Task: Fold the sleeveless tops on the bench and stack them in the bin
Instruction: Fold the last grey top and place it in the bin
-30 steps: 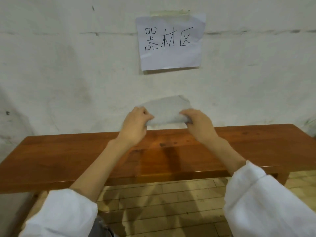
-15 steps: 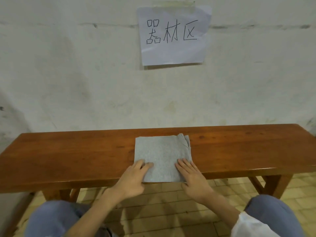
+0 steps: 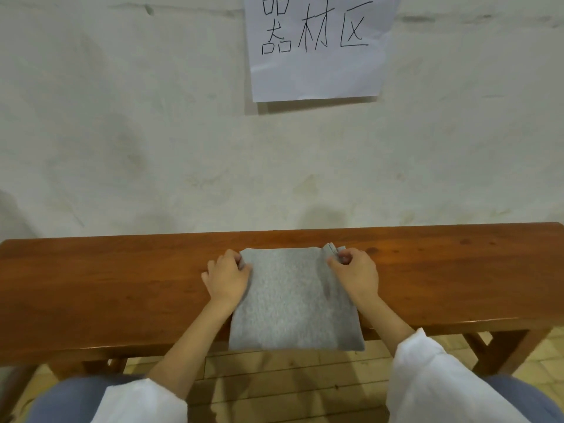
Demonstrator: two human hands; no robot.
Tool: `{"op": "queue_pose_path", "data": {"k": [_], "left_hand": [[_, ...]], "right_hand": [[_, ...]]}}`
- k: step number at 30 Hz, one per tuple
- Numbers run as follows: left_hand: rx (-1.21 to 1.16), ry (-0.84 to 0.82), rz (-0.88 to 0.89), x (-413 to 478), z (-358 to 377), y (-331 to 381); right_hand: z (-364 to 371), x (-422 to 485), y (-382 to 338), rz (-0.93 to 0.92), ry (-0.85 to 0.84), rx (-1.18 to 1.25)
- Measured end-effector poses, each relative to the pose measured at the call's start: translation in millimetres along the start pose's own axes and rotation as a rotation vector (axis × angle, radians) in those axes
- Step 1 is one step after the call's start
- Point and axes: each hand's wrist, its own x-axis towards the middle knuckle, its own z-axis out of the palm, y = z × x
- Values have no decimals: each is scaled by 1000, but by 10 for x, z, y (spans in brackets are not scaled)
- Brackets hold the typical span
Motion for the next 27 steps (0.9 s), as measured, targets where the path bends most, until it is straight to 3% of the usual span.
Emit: {"op": "queue_pose_path", "data": {"k": [3, 10, 13, 17, 19, 22, 24, 27], "left_hand": [[-103, 106, 2, -60, 64, 19], [-138, 318, 377, -281, 46, -21], [-121, 296, 354, -160, 66, 72], [-197, 124, 98, 72, 129, 103], [-153, 116, 63, 67, 115, 130], [42, 145, 337, -139, 117, 176], [221, 3, 508, -362, 176, 190], [478, -144, 434, -622, 325, 166]], "right_hand": [[121, -18, 34, -2, 81, -52], [82, -266, 56, -128, 350, 101], [72, -217, 53, -157, 399, 95], [109, -93, 170, -60, 225, -108], [75, -105, 159, -56, 177, -202], [58, -277, 54, -286, 190, -328], [137, -449, 48, -460, 45, -463], [243, -597, 195, -513, -174, -627]]}}
